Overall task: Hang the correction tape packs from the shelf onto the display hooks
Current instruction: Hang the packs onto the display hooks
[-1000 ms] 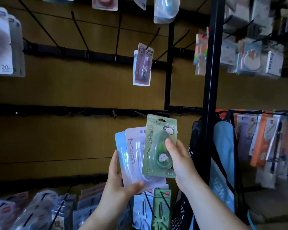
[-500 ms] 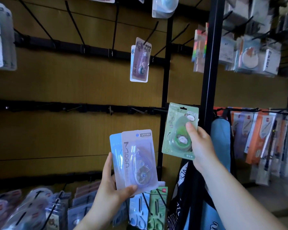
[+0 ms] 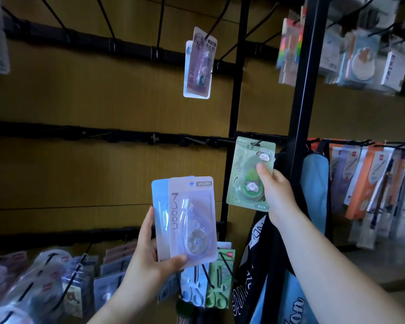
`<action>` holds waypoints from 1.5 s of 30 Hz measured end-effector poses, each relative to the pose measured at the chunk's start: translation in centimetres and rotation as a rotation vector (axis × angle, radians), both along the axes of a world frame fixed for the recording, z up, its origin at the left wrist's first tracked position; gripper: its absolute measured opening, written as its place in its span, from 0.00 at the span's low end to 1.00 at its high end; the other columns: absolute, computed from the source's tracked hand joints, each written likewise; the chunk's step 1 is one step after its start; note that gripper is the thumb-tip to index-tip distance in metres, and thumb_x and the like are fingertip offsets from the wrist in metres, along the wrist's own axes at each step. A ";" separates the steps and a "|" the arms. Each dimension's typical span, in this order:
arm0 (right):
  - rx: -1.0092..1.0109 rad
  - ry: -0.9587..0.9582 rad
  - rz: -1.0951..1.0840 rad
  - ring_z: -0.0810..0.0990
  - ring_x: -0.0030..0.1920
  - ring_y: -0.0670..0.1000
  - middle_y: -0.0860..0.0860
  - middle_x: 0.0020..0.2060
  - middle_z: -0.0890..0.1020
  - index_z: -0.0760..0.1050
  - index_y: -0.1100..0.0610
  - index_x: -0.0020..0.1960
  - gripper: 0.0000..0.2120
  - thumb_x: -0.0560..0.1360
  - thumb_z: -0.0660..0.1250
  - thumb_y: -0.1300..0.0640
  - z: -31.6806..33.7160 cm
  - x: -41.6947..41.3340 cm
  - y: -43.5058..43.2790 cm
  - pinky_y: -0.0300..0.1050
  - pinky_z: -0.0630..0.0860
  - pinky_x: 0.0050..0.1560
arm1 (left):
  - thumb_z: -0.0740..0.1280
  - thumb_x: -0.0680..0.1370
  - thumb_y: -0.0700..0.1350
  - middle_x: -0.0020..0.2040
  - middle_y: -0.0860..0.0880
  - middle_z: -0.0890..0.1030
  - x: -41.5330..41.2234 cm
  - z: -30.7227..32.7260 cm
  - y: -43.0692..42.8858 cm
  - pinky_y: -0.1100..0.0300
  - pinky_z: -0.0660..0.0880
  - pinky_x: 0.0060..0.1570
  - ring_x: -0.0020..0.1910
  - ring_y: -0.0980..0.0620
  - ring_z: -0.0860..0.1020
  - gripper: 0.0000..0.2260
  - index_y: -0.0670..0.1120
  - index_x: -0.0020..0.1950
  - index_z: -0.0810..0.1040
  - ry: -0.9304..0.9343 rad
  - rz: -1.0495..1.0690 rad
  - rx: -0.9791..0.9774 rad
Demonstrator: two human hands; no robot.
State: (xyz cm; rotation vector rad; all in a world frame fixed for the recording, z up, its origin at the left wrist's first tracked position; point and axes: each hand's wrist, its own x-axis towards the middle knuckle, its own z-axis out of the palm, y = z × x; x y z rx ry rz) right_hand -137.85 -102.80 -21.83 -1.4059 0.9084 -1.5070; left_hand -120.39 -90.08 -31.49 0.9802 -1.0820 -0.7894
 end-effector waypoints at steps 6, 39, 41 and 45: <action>-0.011 0.125 -0.077 0.73 0.50 0.50 0.50 0.49 0.76 0.72 0.57 0.55 0.13 0.77 0.59 0.49 0.8 1.9 -2.8 0.44 0.68 0.51 | 0.70 0.63 0.30 0.44 0.59 0.85 0.6 -0.8 -0.2 0.65 0.79 0.33 0.46 0.57 0.83 0.40 0.66 0.61 0.59 0.000 -0.018 -0.033; -0.168 0.185 0.182 0.70 0.35 0.47 0.53 0.34 0.73 0.70 0.54 0.35 0.12 0.77 0.59 0.57 -7.0 6.6 9.1 0.40 0.66 0.37 | 0.82 0.42 0.51 0.52 0.57 0.83 0.6 -3.4 5.2 0.65 0.79 0.40 0.52 0.55 0.82 0.50 0.70 0.58 0.62 0.080 -0.029 -0.068; -0.142 0.147 0.149 0.69 0.36 0.49 0.51 0.32 0.72 0.69 0.52 0.36 0.12 0.78 0.58 0.57 -6.7 6.6 8.9 0.43 0.66 0.39 | 0.81 0.47 0.42 0.49 0.54 0.85 0.6 -3.4 5.3 0.65 0.79 0.38 0.49 0.54 0.83 0.48 0.69 0.58 0.62 0.082 -0.004 -0.054; -0.101 0.003 0.095 0.71 0.39 0.51 0.49 0.33 0.73 0.69 0.52 0.35 0.13 0.78 0.57 0.57 -5.0 6.2 7.3 0.45 0.67 0.44 | 0.67 0.67 0.24 0.42 0.54 0.86 1.2 -3.4 5.1 0.65 0.79 0.34 0.44 0.55 0.84 0.37 0.64 0.57 0.65 0.099 0.085 -0.028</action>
